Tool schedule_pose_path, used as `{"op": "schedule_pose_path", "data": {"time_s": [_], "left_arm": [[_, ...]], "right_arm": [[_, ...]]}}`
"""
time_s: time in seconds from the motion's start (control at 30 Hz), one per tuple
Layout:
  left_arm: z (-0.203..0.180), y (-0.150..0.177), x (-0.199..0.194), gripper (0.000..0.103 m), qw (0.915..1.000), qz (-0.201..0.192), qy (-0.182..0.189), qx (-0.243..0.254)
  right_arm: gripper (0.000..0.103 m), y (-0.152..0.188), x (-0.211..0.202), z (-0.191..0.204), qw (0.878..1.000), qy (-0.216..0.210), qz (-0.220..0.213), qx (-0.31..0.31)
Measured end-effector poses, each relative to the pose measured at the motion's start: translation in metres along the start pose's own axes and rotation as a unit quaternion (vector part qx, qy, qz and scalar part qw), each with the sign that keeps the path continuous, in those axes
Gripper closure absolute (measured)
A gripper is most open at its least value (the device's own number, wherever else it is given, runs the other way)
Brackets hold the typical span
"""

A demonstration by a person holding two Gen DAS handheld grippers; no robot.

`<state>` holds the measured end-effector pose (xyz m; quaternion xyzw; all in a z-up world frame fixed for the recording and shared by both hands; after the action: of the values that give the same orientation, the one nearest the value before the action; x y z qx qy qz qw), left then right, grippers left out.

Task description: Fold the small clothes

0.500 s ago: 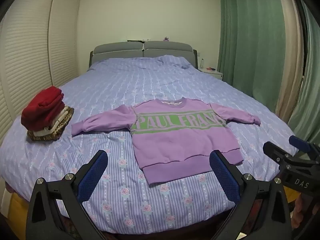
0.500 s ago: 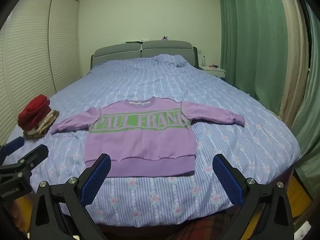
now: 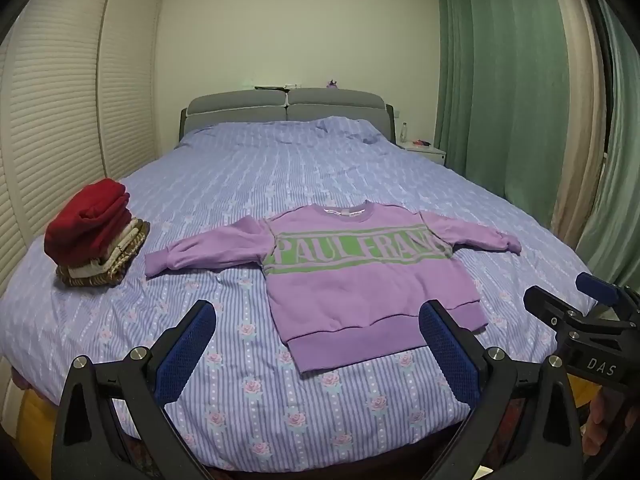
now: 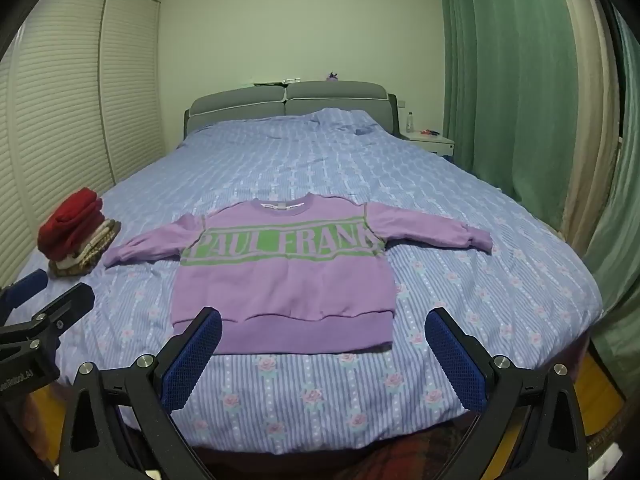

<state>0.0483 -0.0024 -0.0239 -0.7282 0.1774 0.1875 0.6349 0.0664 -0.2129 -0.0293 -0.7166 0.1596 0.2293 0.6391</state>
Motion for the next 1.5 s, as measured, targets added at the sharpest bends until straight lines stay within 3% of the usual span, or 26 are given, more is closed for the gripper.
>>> {"op": "schedule_pose_path", "data": {"time_s": [1.5], "left_arm": [[0.006,-0.005,-0.008,0.000,0.9997,-0.023,-0.012,0.002]], "right_arm": [[0.001,-0.004,-0.004,0.004,1.000,-0.008,-0.005,-0.002]]}}
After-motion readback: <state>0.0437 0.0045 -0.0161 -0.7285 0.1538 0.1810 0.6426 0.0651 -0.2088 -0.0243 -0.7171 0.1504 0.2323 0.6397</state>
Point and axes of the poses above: each gripper's, at about its wrist camera, not at the fingertips, and x roughly the way its jaws point, z to its left, y to its underside, the point moved 6 cm from there along x, roughly the way its jaws point, and after that the axes turned 6 degrees about -x, right-handed, at the moved point
